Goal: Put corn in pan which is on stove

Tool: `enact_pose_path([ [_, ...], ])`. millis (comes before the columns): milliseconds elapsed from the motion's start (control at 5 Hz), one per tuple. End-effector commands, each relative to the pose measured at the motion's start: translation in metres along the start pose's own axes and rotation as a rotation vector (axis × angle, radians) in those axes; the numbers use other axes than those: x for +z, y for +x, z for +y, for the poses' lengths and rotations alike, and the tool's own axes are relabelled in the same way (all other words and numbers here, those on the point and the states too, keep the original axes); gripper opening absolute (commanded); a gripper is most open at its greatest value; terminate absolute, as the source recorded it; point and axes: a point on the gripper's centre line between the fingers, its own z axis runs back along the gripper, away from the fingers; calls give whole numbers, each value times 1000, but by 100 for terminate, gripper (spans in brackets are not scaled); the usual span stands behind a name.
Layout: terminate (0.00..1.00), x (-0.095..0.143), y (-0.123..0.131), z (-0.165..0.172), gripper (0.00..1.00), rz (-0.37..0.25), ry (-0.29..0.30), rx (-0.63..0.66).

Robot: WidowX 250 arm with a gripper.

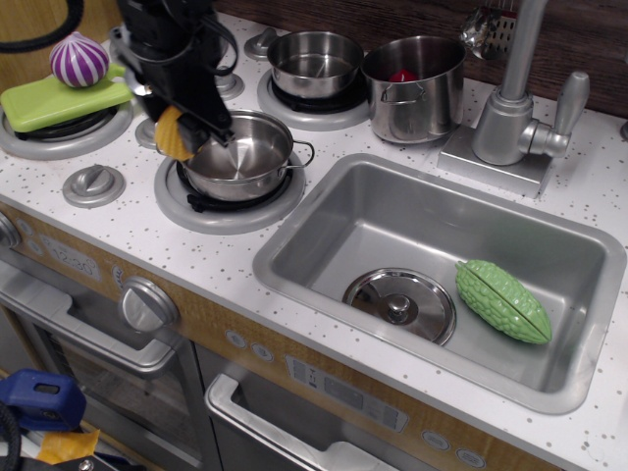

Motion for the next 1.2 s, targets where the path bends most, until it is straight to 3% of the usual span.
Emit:
enact_pose_path([
  [0,0,-11,20,2,0,-71,-31,-61],
  [200,0,-21,24,6,0,-96,-67,-100],
  [400,0,-27,23,10,100,-77,-122,-93],
  [800,0,-27,23,10,100,-77,-122,-93],
  [1000,100,-27,23,10,100,-77,-122,-93],
])
